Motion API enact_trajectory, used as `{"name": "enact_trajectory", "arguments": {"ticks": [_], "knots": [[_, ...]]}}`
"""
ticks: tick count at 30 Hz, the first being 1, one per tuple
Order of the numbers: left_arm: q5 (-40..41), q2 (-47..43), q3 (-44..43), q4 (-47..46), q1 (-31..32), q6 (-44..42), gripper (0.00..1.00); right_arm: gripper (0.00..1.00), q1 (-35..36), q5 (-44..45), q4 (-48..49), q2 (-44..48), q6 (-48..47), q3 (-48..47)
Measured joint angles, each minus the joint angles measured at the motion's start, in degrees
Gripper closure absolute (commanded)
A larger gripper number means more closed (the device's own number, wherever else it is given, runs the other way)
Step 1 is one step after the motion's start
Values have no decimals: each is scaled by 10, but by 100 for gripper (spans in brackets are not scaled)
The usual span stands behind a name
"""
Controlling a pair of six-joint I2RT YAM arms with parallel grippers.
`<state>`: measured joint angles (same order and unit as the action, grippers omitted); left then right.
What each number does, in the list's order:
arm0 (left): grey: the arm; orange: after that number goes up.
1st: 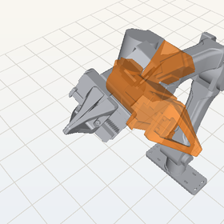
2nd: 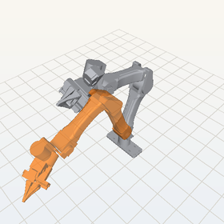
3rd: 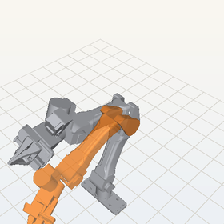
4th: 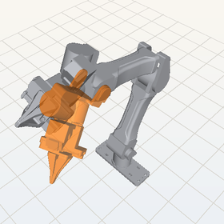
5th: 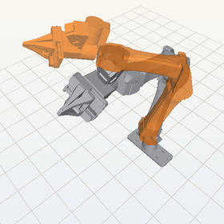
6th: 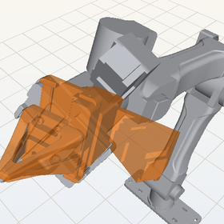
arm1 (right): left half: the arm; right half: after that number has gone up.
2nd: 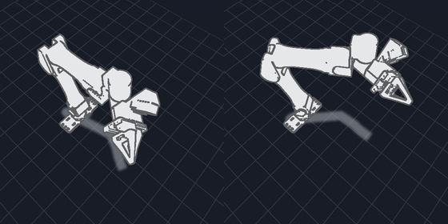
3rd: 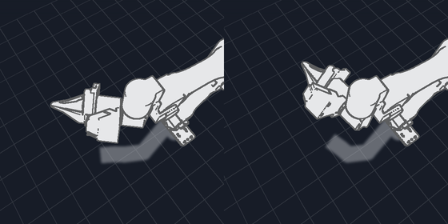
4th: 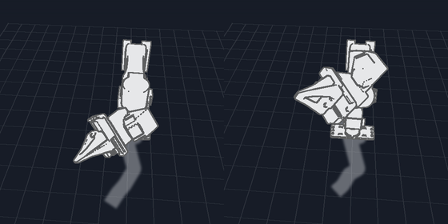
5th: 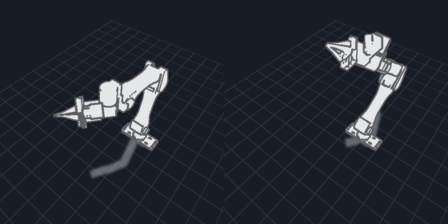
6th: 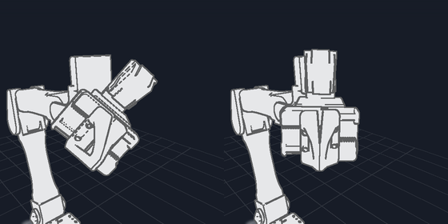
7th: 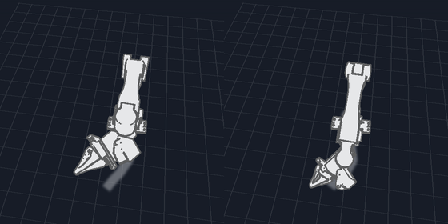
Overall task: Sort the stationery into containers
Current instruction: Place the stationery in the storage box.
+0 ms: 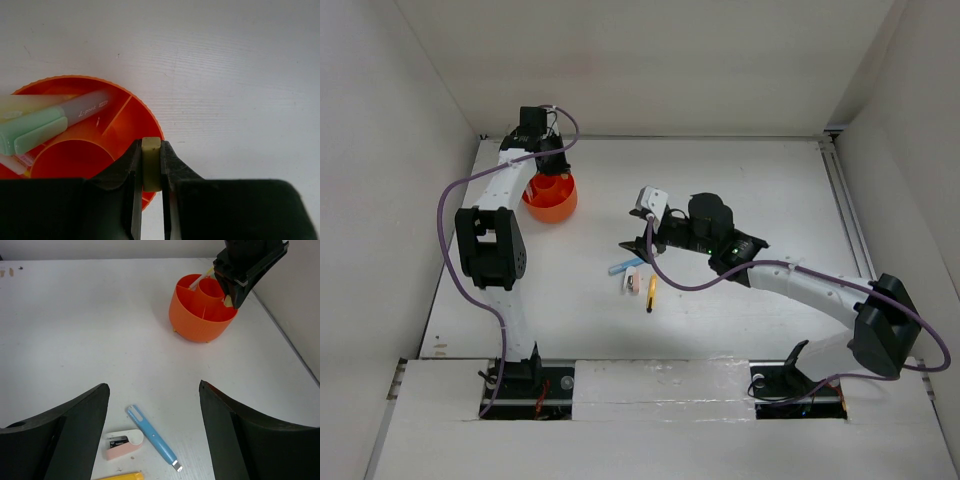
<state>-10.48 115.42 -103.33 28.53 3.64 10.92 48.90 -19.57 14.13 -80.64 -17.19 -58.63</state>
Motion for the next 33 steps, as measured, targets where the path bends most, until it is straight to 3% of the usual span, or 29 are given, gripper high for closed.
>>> {"name": "enact_trajectory", "arguments": {"ticks": [6, 15, 18, 31, 33], "knots": [[12, 0, 0, 0, 0, -4, 100, 21, 0, -2, 0, -3, 0, 0], [20, 0, 1, 2, 0, -5, 91, 21, 3, -3, 0, -4, 0, 0], [23, 0, 1, 7, 0, -4, 84, 21, 3, -3, 0, -4, 0, 0], [30, 0, 1, 26, 2, 1, 80, 21, 3, -3, 0, -4, 0, 0], [28, 0, 1, 26, 2, 1, 74, 21, 3, -3, 0, -4, 0, 0]]}}
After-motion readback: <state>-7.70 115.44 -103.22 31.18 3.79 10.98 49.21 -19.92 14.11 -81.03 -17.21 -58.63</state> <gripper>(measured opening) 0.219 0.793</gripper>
